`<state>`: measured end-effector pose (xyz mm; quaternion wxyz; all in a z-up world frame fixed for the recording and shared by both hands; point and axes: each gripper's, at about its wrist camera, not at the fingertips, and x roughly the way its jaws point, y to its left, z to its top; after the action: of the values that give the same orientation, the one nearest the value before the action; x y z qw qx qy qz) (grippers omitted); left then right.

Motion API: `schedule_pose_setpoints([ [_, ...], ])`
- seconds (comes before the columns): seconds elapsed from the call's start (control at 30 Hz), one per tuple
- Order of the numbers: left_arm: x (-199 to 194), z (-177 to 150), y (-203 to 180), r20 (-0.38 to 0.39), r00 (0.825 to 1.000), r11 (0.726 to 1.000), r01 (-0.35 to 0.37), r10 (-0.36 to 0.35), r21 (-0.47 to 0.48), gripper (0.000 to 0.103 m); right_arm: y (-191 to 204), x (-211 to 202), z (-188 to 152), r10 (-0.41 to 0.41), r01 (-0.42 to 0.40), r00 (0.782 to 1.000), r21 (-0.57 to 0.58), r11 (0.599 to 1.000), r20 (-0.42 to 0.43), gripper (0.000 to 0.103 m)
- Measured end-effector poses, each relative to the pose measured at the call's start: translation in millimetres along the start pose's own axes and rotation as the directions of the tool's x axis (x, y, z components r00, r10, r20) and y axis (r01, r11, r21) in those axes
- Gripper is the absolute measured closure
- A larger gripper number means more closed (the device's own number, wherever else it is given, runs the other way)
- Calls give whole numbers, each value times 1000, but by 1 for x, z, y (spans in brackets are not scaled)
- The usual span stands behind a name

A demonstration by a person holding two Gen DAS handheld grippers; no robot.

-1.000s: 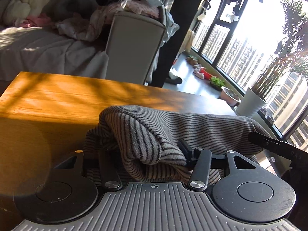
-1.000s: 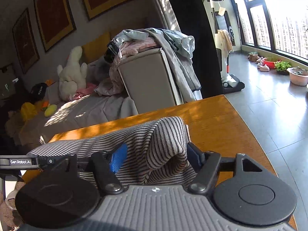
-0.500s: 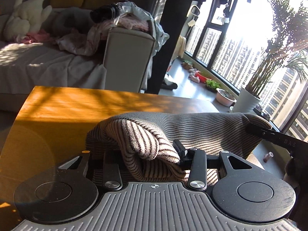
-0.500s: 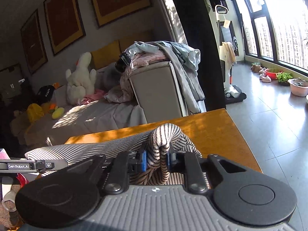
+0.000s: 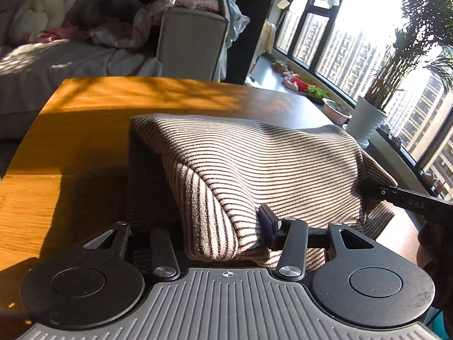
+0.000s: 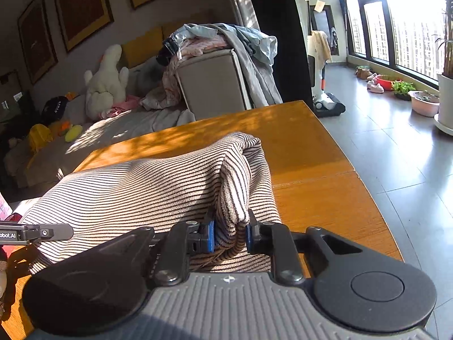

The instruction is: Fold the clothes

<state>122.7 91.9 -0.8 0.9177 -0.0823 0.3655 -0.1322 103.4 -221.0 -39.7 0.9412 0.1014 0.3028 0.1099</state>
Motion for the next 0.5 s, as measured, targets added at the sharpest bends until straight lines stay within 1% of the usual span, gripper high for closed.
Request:
schedule_pose_setpoints([
  [0.1, -1, 0, 7, 16, 1000, 1000, -11, 12, -10, 50, 4, 3, 4, 8, -8, 1000, -13, 1000, 14, 83],
  [0.17, -2, 0, 14, 19, 1000, 999, -9, 9, -33, 50, 9, 3, 8, 16, -15, 999, -27, 1000, 29, 83],
  [0.2, -5, 0, 17, 22, 1000, 999, -7, 9, -53, 49, 9, 6, 11, 14, -14, 1000, -29, 999, 19, 83],
  [0.23, -8, 0, 19, 24, 1000, 998, -7, 8, -70, 48, 9, 11, 12, 4, -5, 1000, -34, 999, -4, 81],
  [0.3, -18, 4, 14, 54, 998, 999, -24, 27, -47, 48, 5, 22, 10, -20, 17, 999, -56, 998, -45, 71],
  [0.37, -29, 7, 8, 84, 995, 999, -42, 44, -24, 45, 7, 22, 8, -27, 23, 999, -83, 996, -43, 70],
  [0.4, -34, 9, 6, 99, 994, 999, -51, 52, -13, 43, 8, 20, 7, -30, 27, 999, -94, 995, -38, 68],
  [0.43, -39, 11, 0, 111, 993, 999, -49, 48, 2, 38, 10, 19, 7, -36, 32, 999, -102, 994, -35, 66],
  [0.47, -43, 13, -6, 122, 992, 999, -46, 44, 17, 37, 12, 17, 7, -39, 36, 999, -108, 993, -31, 63],
  [0.5, -44, 14, -10, 126, 991, 999, -39, 36, 22, 37, 12, 15, 7, -47, 44, 999, -110, 993, -25, 50],
])
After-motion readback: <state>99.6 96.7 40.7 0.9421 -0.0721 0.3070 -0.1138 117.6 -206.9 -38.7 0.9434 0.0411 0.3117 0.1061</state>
